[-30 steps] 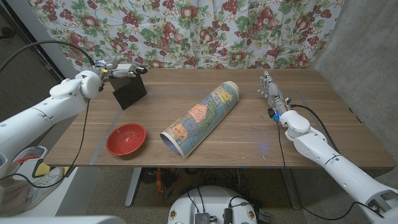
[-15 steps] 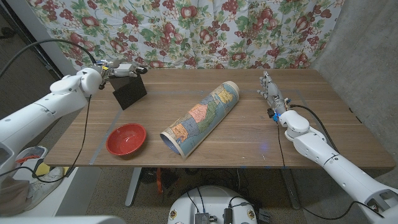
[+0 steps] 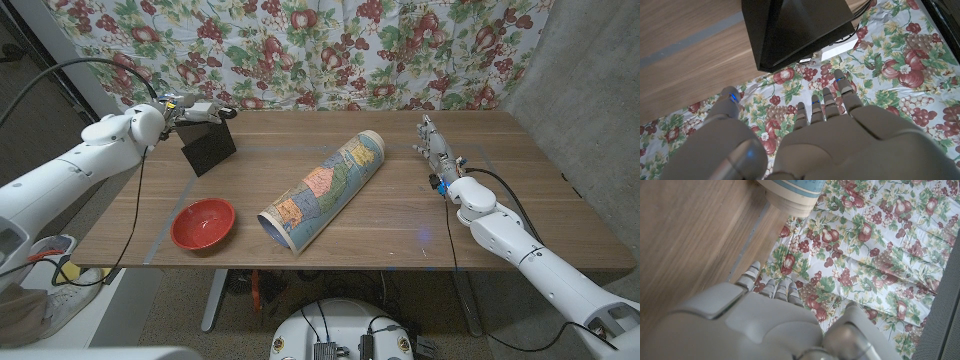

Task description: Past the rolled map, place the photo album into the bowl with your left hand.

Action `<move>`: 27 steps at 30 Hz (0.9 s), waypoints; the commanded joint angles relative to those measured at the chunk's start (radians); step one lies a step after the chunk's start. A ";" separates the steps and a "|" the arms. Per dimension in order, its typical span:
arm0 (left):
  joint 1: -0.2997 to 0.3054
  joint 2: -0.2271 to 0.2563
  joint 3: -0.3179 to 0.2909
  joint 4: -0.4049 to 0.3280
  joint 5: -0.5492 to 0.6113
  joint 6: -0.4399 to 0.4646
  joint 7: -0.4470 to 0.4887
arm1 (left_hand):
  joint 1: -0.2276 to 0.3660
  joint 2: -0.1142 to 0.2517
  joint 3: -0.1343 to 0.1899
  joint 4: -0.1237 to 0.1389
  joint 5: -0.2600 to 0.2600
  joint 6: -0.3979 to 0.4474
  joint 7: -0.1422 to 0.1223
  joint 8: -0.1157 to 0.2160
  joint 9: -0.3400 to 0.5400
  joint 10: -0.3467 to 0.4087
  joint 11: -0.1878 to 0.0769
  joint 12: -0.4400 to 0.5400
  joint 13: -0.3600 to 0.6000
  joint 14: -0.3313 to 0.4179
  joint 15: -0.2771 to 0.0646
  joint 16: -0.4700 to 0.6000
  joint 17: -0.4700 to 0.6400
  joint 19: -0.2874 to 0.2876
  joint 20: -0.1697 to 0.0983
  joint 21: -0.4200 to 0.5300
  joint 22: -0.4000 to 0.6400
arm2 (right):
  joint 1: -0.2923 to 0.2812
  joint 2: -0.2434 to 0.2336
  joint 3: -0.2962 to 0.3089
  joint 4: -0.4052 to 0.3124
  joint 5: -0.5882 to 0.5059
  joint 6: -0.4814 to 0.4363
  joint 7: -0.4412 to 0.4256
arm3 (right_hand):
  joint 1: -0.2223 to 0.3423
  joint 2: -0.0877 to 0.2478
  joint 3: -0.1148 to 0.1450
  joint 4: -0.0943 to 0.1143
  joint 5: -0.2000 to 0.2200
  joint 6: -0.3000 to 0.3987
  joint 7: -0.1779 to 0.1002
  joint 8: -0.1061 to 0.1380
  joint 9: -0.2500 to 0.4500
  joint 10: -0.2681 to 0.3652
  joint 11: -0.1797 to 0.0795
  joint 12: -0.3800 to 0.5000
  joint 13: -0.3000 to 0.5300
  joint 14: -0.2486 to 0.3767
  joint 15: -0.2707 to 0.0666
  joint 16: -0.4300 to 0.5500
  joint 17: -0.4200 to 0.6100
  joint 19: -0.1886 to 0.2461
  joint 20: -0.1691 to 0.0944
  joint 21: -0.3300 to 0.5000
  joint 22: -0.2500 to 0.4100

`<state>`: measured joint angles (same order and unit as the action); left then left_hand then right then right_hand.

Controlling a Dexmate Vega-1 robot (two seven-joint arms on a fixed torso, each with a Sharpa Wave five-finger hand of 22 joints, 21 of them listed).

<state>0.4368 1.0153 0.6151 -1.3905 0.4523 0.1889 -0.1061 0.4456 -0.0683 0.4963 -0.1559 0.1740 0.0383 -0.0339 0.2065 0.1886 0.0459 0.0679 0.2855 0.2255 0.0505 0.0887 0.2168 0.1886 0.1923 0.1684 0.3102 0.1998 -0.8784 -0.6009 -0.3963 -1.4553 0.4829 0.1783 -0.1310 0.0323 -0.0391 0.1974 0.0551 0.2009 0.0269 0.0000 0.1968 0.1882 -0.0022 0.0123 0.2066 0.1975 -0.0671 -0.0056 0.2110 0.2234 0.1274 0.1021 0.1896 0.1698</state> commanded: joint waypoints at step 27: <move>-0.145 -0.051 0.105 0.111 0.124 -0.045 -0.136 | 0.030 0.004 -0.009 -0.001 0.000 -0.024 -0.014 -0.015 0.001 0.021 -0.015 0.004 0.008 -0.002 -0.006 -0.011 0.004 -0.055 0.003 -0.038 -0.006 | -0.001 -0.009 -0.013 -0.019 -0.018 -0.022 -0.006 | 0.011 0.002 -0.007 0.001 0.008 0.010 -0.001 0.002 0.003 -0.004 0.000 -0.004 0.005 -0.004 -0.003 0.003 -0.001 -0.004 0.002 0.002 0.003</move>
<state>0.3179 0.9755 0.6994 -1.3047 0.5420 0.1595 -0.2206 0.4680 -0.0646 0.4879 -0.1556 0.1740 0.0197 -0.0450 0.1948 0.1859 0.0669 0.0605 0.2933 0.2304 0.0504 0.0816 0.2090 0.1885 0.1454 0.1714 0.2733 0.1904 -0.8774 -0.6044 -0.4047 -1.4623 0.4727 0.1662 -0.1304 0.0363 -0.0351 0.1932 0.0593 0.2009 0.0269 0.0000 0.1967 0.1882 -0.0022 0.0124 0.2066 0.1975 -0.0671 -0.0056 0.2110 0.2235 0.1274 0.1021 0.1895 0.1698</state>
